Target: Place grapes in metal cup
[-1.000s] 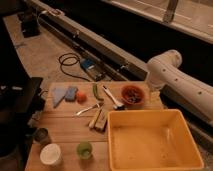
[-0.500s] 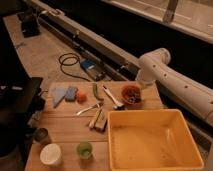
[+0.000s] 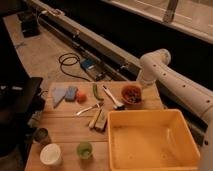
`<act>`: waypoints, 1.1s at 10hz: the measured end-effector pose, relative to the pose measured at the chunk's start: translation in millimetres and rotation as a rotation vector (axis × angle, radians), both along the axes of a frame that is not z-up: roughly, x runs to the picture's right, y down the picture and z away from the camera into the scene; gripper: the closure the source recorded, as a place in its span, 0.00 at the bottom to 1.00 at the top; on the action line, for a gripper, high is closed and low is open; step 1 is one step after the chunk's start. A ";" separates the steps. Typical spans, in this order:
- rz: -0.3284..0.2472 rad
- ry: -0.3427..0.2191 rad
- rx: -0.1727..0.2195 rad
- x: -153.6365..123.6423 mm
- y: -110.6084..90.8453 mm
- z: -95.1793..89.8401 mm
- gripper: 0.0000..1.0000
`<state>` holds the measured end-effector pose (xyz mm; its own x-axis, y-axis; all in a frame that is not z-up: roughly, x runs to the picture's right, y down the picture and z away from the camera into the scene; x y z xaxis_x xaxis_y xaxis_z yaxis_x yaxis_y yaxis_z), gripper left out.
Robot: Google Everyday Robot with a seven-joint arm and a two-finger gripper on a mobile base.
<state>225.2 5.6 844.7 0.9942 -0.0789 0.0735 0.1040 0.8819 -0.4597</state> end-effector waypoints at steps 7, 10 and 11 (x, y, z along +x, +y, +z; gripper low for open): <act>0.057 -0.074 -0.051 0.6 11.6 54.9 0.26; 0.070 -0.106 -0.064 -10.2 16.5 69.2 0.26; 0.070 -0.118 -0.073 -16.3 18.1 74.7 0.26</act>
<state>208.9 23.7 919.3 0.9811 0.0001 0.1933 0.1006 0.8536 -0.5112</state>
